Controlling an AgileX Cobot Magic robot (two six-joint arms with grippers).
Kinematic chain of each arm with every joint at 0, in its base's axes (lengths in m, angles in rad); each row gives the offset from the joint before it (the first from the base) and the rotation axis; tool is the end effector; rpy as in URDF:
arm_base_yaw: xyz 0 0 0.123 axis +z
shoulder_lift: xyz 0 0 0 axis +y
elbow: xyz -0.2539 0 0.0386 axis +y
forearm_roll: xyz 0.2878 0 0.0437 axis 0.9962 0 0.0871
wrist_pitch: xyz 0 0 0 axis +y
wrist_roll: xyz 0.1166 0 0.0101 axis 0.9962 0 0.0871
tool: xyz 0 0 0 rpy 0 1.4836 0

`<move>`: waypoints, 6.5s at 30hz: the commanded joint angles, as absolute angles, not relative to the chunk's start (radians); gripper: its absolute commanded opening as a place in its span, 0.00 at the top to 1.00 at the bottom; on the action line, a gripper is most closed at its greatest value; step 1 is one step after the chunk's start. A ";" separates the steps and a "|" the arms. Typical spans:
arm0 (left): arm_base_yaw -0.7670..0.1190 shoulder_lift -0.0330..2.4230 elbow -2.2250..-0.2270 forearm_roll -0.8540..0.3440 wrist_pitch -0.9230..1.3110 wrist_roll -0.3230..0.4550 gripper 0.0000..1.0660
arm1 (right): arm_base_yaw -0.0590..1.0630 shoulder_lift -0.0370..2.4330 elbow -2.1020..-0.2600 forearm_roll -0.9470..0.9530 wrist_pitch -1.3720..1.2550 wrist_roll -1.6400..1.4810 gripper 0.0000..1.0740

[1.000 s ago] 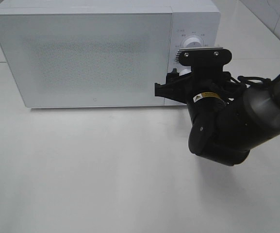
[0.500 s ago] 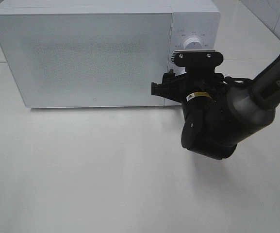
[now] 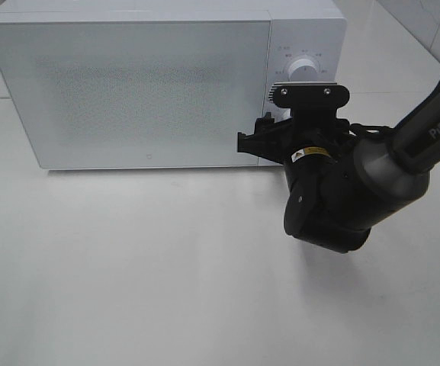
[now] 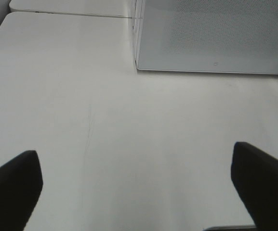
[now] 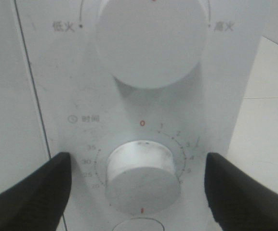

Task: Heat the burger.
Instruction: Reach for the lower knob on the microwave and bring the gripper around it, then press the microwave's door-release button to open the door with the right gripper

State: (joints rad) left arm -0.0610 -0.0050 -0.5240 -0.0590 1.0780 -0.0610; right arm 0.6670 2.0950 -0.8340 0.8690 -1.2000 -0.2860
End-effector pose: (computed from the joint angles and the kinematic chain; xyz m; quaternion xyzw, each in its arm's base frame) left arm 0.0764 -0.0108 0.2912 0.0018 0.8498 -0.0615 0.5235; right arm 0.3432 0.1642 0.0507 0.0540 0.7402 -0.0385 0.6691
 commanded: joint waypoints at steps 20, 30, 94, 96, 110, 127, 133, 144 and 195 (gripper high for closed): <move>-0.060 -0.022 -0.518 -0.067 1.068 -0.059 0.05 | 0.663 2.095 -0.843 0.847 -1.231 -0.241 1.00; -0.060 -0.022 -0.518 -0.067 1.068 -0.059 0.05 | 0.663 2.095 -0.843 0.818 -1.241 -0.189 1.00; -0.060 -0.022 -0.518 -0.067 1.068 -0.059 0.05 | 0.663 2.092 -0.842 0.683 -1.396 1.537 0.59; -0.060 -0.022 -0.518 -0.067 1.068 -0.059 0.05 | 0.663 2.092 -0.842 0.724 -1.395 1.504 0.54; -0.060 -0.022 -0.518 -0.067 1.068 -0.059 0.05 | 0.666 1.993 -0.724 0.705 -1.255 1.285 0.36; -0.060 -0.022 -0.518 -0.067 1.068 -0.059 0.05 | 0.666 1.697 -0.622 0.509 -0.638 0.642 0.36; -0.060 -0.022 -0.518 -0.067 1.068 -0.059 0.05 | 0.663 1.577 -0.622 0.505 -0.415 0.353 0.36; -0.060 -0.022 -0.518 -0.067 1.068 -0.059 0.05 | 0.663 1.398 -0.622 0.358 -0.128 0.215 0.36; -0.060 -0.022 -0.518 -0.067 1.068 -0.059 0.06 | 0.412 0.710 -0.622 0.000 0.855 0.191 0.29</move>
State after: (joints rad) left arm -0.0610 -0.0050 -0.5240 -0.0590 1.0780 -0.0610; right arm 0.4410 0.7330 -0.6220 0.0000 0.8240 0.2080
